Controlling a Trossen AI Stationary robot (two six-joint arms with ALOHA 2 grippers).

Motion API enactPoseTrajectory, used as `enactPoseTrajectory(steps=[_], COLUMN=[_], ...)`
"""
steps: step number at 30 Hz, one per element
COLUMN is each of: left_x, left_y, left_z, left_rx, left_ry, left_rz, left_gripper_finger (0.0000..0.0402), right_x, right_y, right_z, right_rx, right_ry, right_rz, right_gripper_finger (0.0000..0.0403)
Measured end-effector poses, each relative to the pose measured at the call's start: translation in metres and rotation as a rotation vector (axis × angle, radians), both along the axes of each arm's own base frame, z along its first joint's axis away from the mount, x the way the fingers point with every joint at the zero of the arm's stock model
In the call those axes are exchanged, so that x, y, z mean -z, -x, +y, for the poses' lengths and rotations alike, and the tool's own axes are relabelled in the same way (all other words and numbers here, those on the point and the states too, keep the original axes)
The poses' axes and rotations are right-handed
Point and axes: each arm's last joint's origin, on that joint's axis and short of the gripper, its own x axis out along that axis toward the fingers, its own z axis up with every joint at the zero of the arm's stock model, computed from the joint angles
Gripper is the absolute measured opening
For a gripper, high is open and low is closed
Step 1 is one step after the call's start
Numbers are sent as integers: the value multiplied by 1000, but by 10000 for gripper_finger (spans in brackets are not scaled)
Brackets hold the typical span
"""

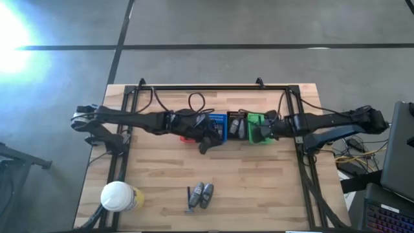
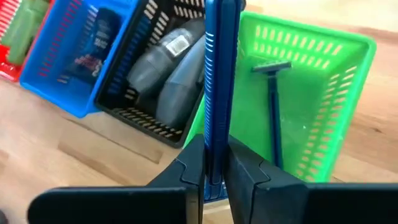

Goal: Pick & Place Travel size toiletries
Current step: Put the blue razor into the green bin

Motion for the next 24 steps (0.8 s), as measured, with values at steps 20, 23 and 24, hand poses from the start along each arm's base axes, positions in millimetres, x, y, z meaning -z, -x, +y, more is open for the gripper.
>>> enactPoseTrajectory(steps=[20,23,24], left_x=[-11,-8,-8], left_y=[36,37,37], left_z=[3,3,3], left_rx=[37,50,54], left_ry=[-158,-183,-191], left_rz=[132,161,168], left_gripper_finger=[245,245,245], right_x=[8,19,24], right_y=[9,9,8], right_z=[-54,-60,-62], right_rx=[120,133,134], right_ry=[-109,-155,-171], right_rz=[18,31,34], right_gripper_finger=[33,33,33])
